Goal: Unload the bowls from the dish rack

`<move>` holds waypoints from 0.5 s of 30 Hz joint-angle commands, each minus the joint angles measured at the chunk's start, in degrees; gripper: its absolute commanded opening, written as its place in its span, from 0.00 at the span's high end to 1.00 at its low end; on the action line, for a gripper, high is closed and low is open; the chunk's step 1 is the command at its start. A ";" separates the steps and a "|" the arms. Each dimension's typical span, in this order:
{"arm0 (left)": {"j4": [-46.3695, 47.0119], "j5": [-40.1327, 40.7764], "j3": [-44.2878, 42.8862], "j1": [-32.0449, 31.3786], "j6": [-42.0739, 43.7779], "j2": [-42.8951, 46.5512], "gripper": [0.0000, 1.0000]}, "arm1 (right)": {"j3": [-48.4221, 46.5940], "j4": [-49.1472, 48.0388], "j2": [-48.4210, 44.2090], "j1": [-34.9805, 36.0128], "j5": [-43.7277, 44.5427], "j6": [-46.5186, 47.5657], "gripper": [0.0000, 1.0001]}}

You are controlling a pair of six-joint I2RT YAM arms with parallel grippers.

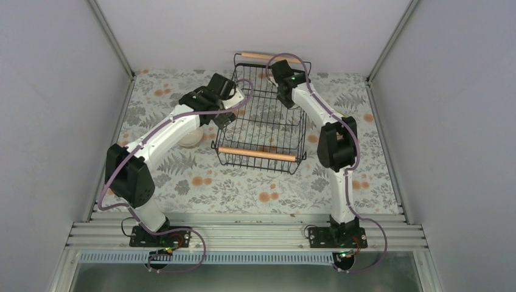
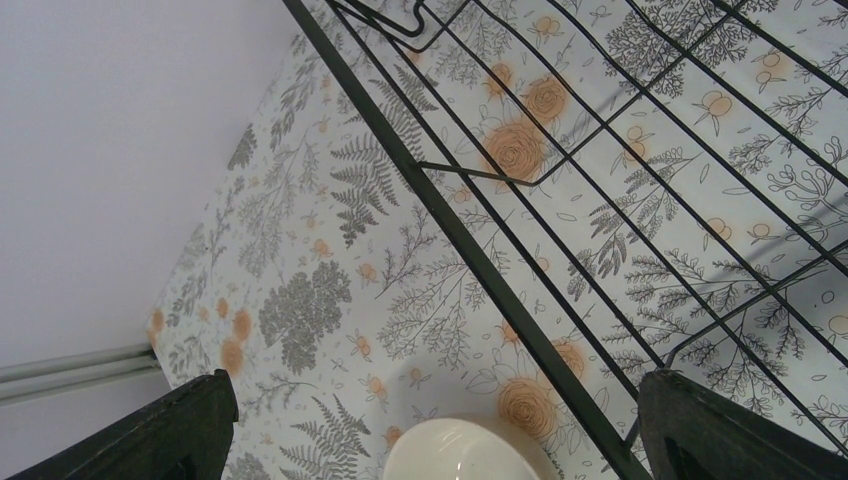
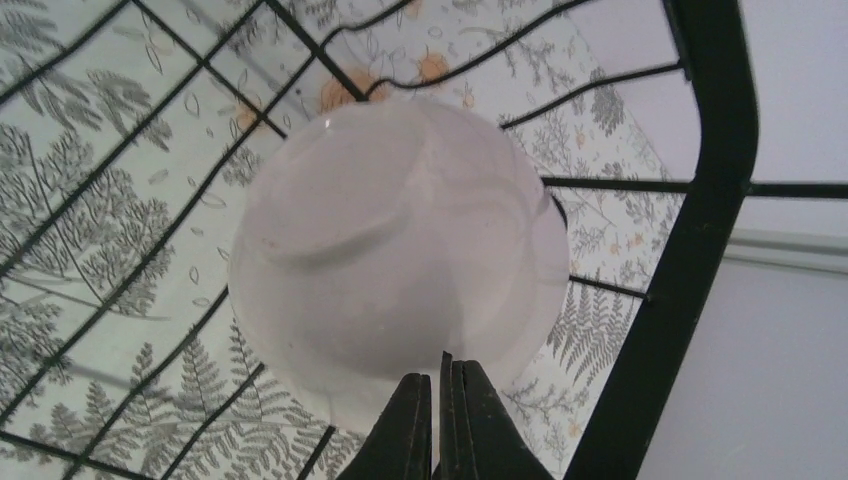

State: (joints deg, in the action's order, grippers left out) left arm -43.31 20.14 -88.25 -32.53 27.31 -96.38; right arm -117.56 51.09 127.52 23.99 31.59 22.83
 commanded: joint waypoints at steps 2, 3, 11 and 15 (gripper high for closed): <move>0.83 0.72 0.64 -0.36 -1.03 0.51 0.00 | 6.00 -0.02 -4.44 0.44 2.89 -0.77 0.96; 0.78 0.64 0.55 -0.34 -1.03 0.43 0.00 | 7.11 0.10 -4.81 0.43 2.78 -0.85 0.96; 0.21 0.21 -0.12 -0.43 -1.38 -0.74 0.00 | 11.19 -0.42 -5.80 0.64 6.35 -0.23 0.96; 0.40 0.12 0.24 -0.55 -1.30 -1.07 0.00 | 10.21 0.05 -4.28 0.67 6.38 -0.71 0.96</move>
State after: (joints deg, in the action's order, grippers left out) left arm -43.33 20.14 -88.16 -32.64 27.11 -96.40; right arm -106.80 51.22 124.44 24.08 35.35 22.70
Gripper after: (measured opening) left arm 0.998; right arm 0.042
